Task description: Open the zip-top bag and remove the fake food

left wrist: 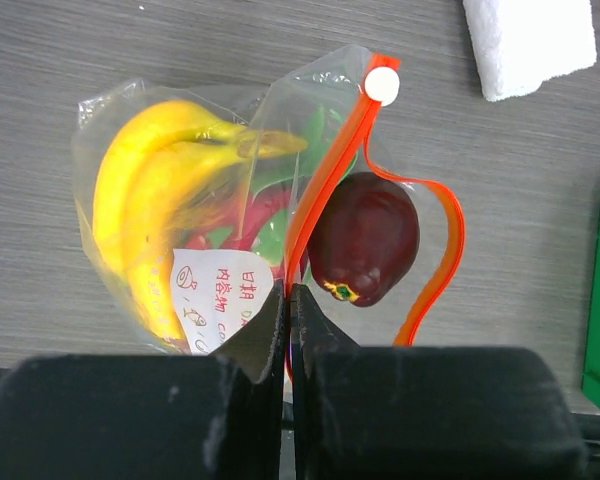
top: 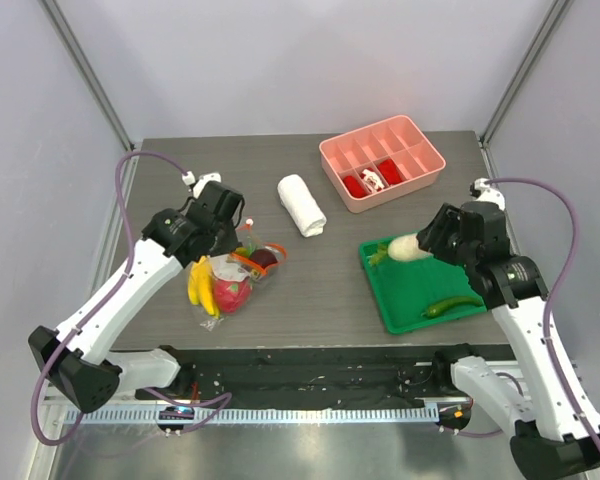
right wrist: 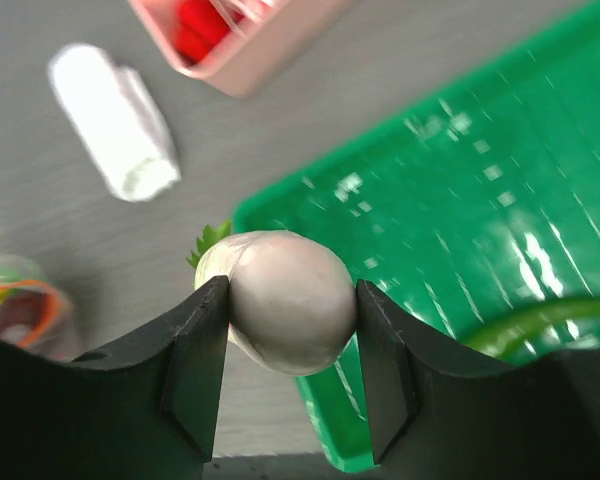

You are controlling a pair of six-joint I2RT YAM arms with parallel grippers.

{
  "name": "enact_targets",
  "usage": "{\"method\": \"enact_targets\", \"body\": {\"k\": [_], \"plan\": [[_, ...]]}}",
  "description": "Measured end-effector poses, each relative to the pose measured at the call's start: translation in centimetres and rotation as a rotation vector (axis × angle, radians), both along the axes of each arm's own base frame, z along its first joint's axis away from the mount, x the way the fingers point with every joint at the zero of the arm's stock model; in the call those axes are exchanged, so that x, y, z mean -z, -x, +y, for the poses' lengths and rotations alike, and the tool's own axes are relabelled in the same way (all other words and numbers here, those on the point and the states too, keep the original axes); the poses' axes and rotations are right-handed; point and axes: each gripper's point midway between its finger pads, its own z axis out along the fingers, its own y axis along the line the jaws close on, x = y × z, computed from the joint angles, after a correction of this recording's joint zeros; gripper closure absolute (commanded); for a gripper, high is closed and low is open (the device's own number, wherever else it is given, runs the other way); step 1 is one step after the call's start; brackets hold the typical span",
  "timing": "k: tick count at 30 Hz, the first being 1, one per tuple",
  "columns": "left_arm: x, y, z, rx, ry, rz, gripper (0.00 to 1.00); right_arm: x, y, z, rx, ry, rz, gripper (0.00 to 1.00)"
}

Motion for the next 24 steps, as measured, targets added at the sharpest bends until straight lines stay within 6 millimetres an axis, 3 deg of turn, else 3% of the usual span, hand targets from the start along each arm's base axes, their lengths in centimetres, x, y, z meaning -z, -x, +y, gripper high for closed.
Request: {"method": "enact_targets", "body": {"k": [3,7,9,10,13,14,18,21,24], "plan": [[-0.1,0.3,-0.1,0.011,0.018,-0.002,1.00,4.9,0.9,-1.7,0.047,0.019,0.170,0.99],[-0.4,0.3,-0.5,0.035,0.035,-0.008,1.00,10.9,1.7,-2.5,0.069,-0.020,0.381,0.99],[-0.4,0.4,-0.7,0.048,0.037,-0.005,1.00,13.2,2.3,-3.0,0.082,-0.051,0.467,0.89],[-0.4,0.4,-0.7,0.054,0.039,-0.004,1.00,14.0,2.4,-3.1,0.084,-0.062,0.495,0.71],[-0.6,0.5,-1.0,0.073,0.042,-0.003,1.00,15.3,1.8,-3.6,0.089,-0.074,0.536,0.55],[-0.7,0.5,-1.0,0.078,0.045,-0.003,1.00,15.7,1.5,-3.6,0.083,-0.072,0.552,0.40],[-0.7,0.5,-1.3,0.091,0.052,0.000,1.00,17.7,0.6,-4.5,0.095,-0.031,0.650,0.04],[-0.7,0.5,-1.3,0.097,0.054,-0.001,1.00,17.5,0.5,-5.8,0.142,0.026,0.677,0.00],[-0.8,0.5,-1.4,0.102,0.057,-0.001,1.00,15.4,-0.2,-6.7,0.177,0.073,0.655,0.00]]}}
